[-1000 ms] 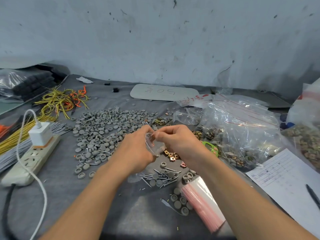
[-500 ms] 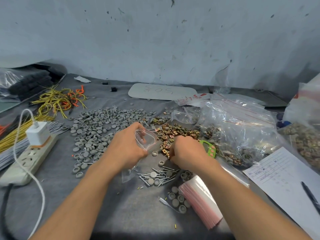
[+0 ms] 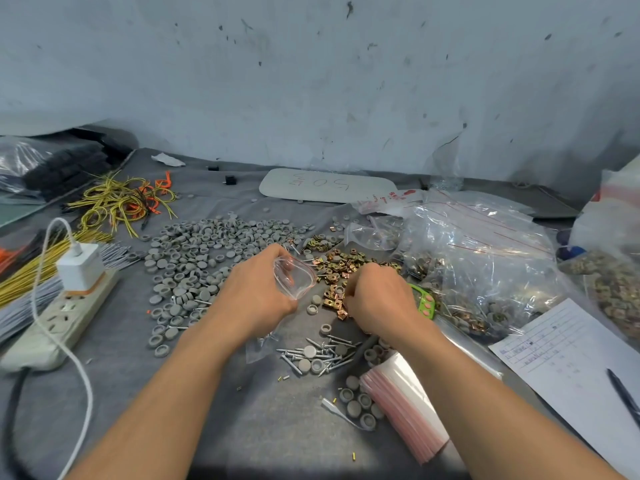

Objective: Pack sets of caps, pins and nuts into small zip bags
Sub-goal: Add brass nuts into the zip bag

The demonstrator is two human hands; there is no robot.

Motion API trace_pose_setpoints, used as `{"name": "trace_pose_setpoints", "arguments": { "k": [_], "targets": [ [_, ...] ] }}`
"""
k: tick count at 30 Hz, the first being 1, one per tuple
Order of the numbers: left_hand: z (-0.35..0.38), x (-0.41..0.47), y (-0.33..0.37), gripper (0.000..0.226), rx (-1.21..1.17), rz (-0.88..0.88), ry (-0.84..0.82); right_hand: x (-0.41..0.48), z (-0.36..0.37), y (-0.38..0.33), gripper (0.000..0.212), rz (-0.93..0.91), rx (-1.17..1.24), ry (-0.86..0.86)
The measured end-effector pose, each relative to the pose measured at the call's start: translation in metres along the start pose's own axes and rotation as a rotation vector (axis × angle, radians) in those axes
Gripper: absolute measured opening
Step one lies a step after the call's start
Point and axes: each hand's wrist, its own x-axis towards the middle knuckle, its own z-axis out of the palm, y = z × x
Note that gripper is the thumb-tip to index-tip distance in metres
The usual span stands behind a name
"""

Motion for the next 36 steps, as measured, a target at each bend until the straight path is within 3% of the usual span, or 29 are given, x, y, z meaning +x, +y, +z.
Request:
{"name": "trace_pose_setpoints", "arguments": {
  "k": [5, 15, 19, 21, 26, 29, 32, 36],
  "targets": [
    [0.001, 0.002, -0.002, 0.050, 0.000, -0.015, 0.024, 0.016, 0.017, -0.011, 0.021, -0.077, 0.134, 0.040],
    [-0.004, 0.002, -0.014, 0.050, -0.006, -0.029, 0.040, 0.028, 0.025, -0.036, 0.018, 0.026, -0.144, 0.044],
    [-0.008, 0.000, -0.021, 0.051, 0.011, -0.034, 0.045, 0.025, 0.019, -0.040, 0.007, 0.049, -0.190, 0.011],
    [-0.009, -0.001, -0.023, 0.050, -0.001, -0.039, 0.048, 0.025, 0.016, -0.037, 0.008, 0.072, -0.049, 0.027],
    [-0.012, 0.001, -0.025, 0.049, -0.005, -0.041, 0.049, 0.008, -0.005, -0.039, 0.014, -0.031, 0.753, -0.025],
    [-0.010, 0.002, -0.022, 0.052, 0.027, -0.032, 0.034, -0.007, -0.012, -0.048, 0.009, -0.090, 1.002, -0.066],
    [-0.008, -0.001, -0.017, 0.046, 0.016, -0.028, 0.016, -0.014, -0.017, -0.053, 0.010, -0.127, 1.089, -0.069],
    [-0.008, -0.003, -0.014, 0.052, -0.026, -0.022, -0.006, -0.019, -0.018, -0.063, 0.013, -0.166, 0.889, -0.009]
  ]
}}
